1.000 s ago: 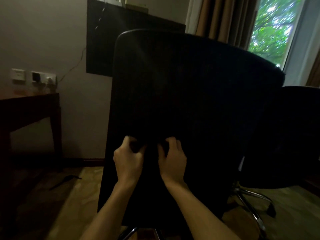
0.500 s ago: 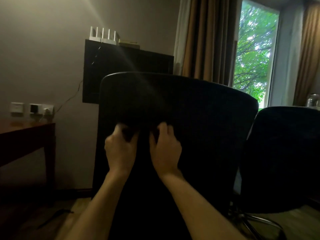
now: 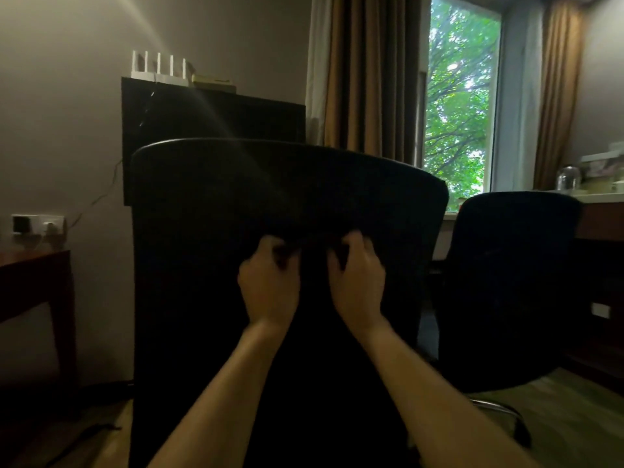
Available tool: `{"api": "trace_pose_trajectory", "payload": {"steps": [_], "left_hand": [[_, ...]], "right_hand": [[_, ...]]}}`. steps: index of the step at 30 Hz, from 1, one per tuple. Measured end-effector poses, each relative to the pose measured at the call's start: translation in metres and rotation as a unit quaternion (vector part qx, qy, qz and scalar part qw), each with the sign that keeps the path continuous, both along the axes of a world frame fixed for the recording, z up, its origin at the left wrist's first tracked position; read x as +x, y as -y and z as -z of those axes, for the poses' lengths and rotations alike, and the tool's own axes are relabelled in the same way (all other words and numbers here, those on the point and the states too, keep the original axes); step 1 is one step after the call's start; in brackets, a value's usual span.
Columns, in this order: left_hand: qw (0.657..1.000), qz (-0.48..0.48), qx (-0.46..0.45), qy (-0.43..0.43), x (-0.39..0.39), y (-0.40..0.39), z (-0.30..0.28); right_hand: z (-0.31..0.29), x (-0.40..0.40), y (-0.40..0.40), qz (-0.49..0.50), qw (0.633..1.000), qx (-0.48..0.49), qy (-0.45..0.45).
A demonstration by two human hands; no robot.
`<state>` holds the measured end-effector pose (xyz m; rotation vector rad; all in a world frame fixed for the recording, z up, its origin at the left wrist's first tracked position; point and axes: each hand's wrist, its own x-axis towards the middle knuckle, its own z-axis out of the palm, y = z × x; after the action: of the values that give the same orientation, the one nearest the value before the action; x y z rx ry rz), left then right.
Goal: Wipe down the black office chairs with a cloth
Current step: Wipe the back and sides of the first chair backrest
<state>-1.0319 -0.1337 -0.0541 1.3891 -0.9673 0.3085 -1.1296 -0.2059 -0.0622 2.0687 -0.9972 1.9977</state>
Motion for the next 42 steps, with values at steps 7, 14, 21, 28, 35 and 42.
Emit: {"api": "trace_pose_trajectory", "payload": {"steps": [7,14,21,28,35,42], "left_hand": [[0.999,-0.030,0.002,0.035,-0.011,0.009,-0.027],[0.980,-0.050,0.190,-0.038,-0.012,0.011,0.111],[0.997,0.019,0.077,0.005,-0.044,0.043,0.042],[0.989,0.010,-0.071,0.127,-0.110,0.088,-0.078],[0.983,-0.009,0.036,0.180,-0.097,0.109,0.005],[0.964,0.003,0.231,0.132,-0.086,0.100,0.157]], "right_hand": [[-0.020,-0.003,0.015,0.015,0.999,-0.030,-0.015],[0.138,-0.004,0.026,-0.020,0.990,0.074,-0.123],[0.053,-0.043,0.050,-0.008,0.999,0.031,-0.004],[-0.072,-0.107,0.088,0.037,0.995,-0.052,0.071],[0.038,-0.102,0.119,-0.052,0.997,0.007,0.048],[0.200,-0.095,0.119,-0.093,0.981,0.169,-0.018]]}}
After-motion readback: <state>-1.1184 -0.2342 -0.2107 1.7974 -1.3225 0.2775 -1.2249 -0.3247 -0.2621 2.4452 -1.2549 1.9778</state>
